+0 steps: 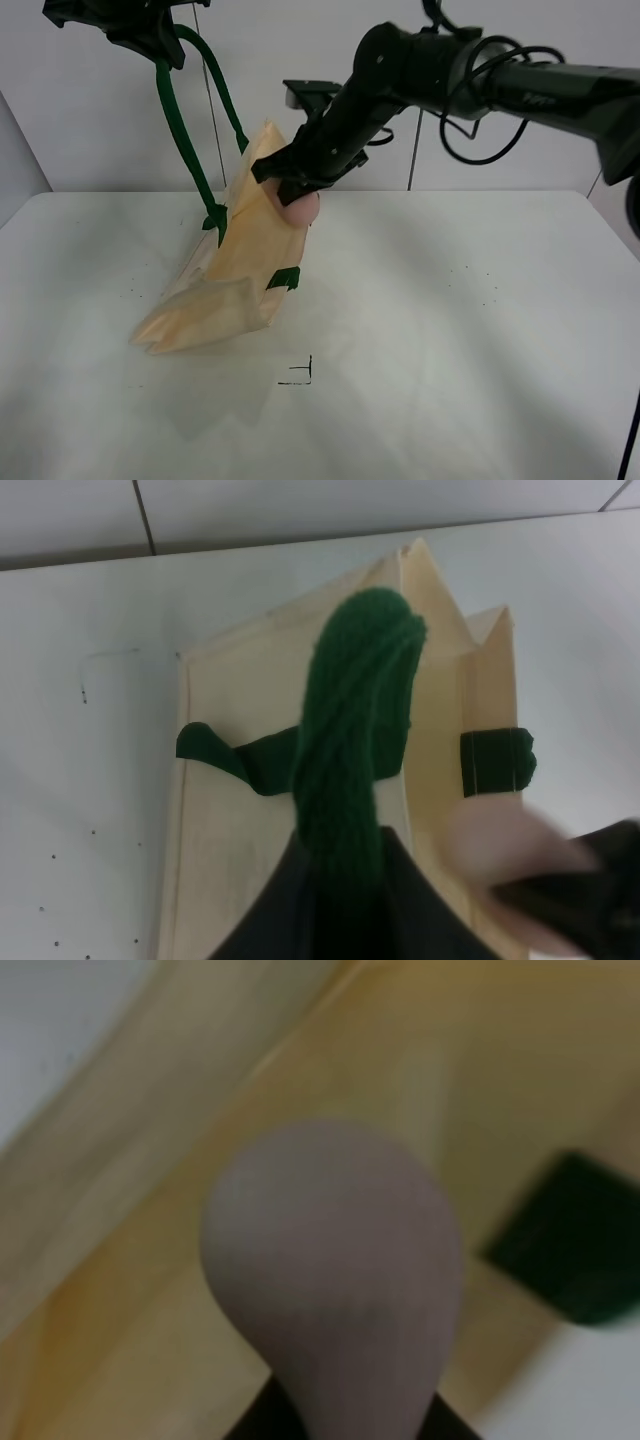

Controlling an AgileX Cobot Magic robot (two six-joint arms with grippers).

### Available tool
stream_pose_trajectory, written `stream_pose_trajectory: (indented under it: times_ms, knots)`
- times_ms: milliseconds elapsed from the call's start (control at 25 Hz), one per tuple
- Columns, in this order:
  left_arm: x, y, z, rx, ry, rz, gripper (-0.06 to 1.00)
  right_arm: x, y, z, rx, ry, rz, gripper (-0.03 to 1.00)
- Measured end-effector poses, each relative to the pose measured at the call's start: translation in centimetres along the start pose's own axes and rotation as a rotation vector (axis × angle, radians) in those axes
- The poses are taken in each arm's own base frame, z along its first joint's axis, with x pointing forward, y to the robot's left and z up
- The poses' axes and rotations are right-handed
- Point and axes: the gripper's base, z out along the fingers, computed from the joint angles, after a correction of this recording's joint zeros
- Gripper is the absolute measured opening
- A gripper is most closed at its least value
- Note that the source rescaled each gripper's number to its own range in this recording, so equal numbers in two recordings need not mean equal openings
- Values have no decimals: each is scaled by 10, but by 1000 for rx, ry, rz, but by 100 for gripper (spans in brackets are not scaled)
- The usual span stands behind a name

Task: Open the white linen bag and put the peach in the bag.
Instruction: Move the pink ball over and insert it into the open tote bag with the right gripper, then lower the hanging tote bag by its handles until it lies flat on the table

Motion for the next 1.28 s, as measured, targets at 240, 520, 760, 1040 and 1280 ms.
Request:
stream_pose_trajectory:
  times_ms: [240,520,760,1040,1280]
  knots:
    - [0,0,0,0,0,0,0,6,16,41,-39,-44,-17,0]
    - [0,0,0,0,0,0,0,7,15,51,-43,-67,-52,30]
    - [0,0,0,0,0,0,0,9,13,52,-27,-45,-92,96]
    - [1,0,1,-1,5,0,0,23,-16,31,149,171,-39,100]
    - [1,0,1,-1,5,0,0,26,-87,-3,315,247,144,100]
